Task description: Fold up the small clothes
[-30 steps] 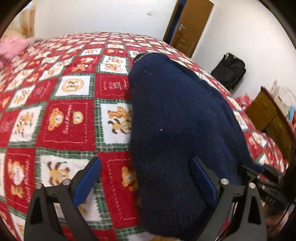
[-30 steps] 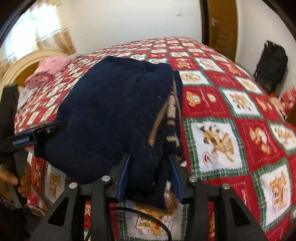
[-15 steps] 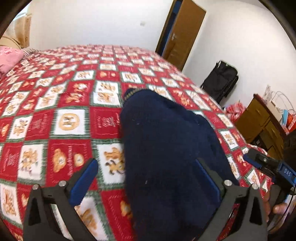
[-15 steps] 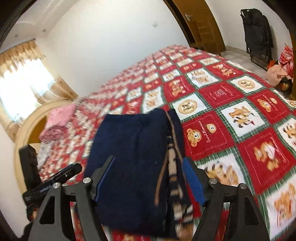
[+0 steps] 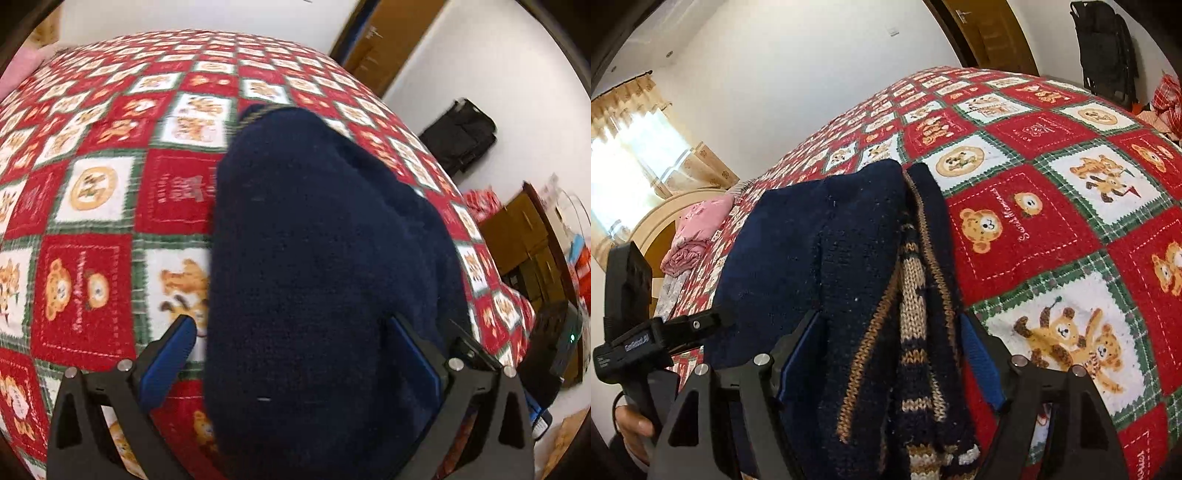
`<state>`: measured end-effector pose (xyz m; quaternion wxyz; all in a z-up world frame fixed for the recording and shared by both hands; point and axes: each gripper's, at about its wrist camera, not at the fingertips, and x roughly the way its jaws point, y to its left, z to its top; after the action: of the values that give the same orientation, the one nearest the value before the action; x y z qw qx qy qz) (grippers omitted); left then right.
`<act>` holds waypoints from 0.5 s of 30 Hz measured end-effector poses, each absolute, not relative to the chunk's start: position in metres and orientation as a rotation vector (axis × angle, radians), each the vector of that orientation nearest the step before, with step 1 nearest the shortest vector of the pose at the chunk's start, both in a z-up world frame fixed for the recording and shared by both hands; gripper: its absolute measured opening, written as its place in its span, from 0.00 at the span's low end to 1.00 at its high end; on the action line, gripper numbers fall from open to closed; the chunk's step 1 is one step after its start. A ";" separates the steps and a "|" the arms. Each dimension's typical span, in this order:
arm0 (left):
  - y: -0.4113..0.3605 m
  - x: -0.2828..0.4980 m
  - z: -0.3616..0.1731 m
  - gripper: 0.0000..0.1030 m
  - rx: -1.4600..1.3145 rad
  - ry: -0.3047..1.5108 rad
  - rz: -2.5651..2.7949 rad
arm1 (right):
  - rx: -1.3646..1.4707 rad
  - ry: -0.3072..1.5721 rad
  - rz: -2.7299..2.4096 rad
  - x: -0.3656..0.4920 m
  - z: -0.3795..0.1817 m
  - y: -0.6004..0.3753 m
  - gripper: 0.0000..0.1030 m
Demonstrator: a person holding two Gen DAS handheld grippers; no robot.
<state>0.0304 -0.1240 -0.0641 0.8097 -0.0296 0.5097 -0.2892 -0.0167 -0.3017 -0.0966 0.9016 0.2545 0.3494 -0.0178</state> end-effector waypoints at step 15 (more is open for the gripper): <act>-0.124 0.034 -0.086 0.97 -0.115 1.112 -0.712 | 0.562 0.704 -0.015 -0.018 -0.099 -0.303 0.60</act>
<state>0.0343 -0.1242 -0.0859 0.7884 -0.0533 0.5161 -0.3304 -0.0182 -0.3026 -0.0989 0.9002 0.2717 0.3402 -0.0073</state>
